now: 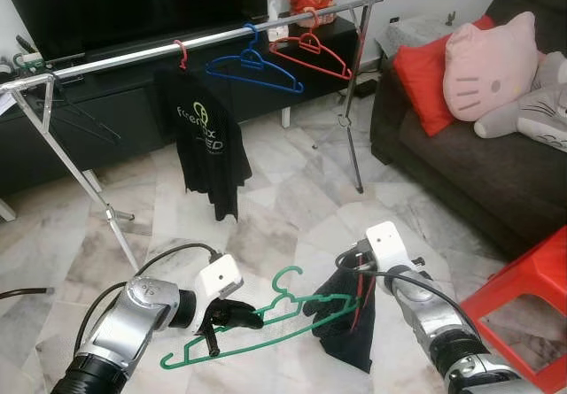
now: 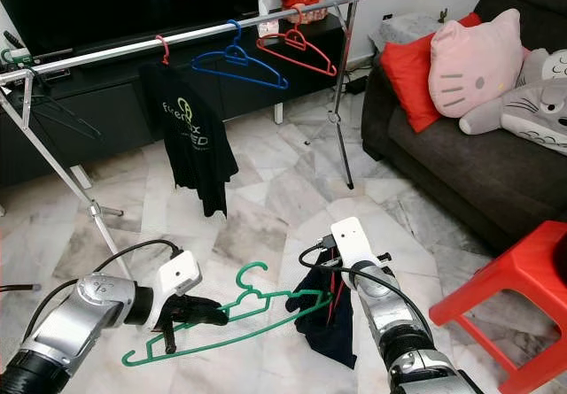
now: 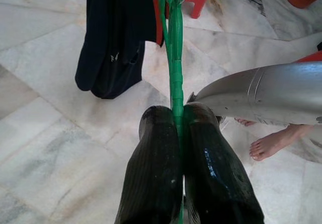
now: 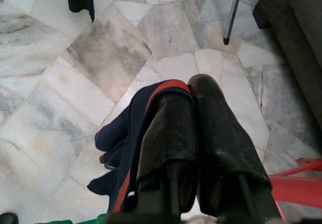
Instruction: Hang hanger
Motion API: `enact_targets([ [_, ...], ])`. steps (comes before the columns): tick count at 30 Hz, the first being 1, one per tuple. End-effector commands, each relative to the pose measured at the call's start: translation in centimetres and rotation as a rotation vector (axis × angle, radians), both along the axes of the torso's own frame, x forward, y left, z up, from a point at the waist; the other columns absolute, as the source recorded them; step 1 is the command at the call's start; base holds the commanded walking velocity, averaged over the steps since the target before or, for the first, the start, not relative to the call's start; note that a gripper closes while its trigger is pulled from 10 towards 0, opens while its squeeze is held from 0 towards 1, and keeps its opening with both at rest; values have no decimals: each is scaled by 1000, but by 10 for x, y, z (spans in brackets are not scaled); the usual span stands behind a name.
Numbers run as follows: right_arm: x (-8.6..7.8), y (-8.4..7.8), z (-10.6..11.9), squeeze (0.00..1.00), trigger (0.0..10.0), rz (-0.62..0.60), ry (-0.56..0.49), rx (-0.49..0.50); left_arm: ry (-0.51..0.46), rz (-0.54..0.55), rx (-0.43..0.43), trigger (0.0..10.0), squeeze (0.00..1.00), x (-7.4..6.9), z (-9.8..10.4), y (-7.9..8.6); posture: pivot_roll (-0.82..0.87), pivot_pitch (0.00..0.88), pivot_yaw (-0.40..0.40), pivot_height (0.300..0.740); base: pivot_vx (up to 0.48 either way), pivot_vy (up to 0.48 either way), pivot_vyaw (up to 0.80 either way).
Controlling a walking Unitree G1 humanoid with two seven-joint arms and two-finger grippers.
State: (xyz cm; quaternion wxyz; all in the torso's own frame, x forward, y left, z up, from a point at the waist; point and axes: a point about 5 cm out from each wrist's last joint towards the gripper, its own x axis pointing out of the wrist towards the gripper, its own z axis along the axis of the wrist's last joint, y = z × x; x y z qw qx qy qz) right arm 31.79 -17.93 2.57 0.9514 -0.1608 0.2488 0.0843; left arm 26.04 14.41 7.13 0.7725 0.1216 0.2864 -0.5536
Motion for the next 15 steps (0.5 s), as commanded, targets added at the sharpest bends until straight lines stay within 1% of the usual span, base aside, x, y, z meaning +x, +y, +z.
enact_targets([
  [1, 2, 3, 3, 0, 10000, 0, -22, 7, -8, -4, -8, 10000, 0, 0, 3, -1, -93, 0, 7, 740, 0, 0, 0],
  [4, 1, 3, 3, 0, 10000, 1, -18, 7, -6, -5, -15, 10000, 0, -1, 5, -1, -94, 0, 6, 740, 0, 0, 0],
  [5, 0, 2, 1, 0, 10000, -1, -12, 7, -1, -6, -33, 10000, 0, -1, 9, -2, -94, 0, 6, 740, 0, 0, 0],
  [7, -1, 2, -1, 0, 10000, -4, -4, 6, 0, -7, -39, 10000, 0, 0, 12, -2, -93, 0, 5, 740, 0, 0, 0],
  [12, -8, -1, -10, 0, 10000, -22, 29, 3, -8, -16, -39, 10000, 0, 2, 18, 0, -88, 0, 4, 740, 0, 0, 0],
  [15, -9, -1, -12, 0, 10000, -24, 36, 3, -20, -7, -34, 10000, 0, 4, 17, 0, -88, 0, 4, 740, 0, 0, 0],
])
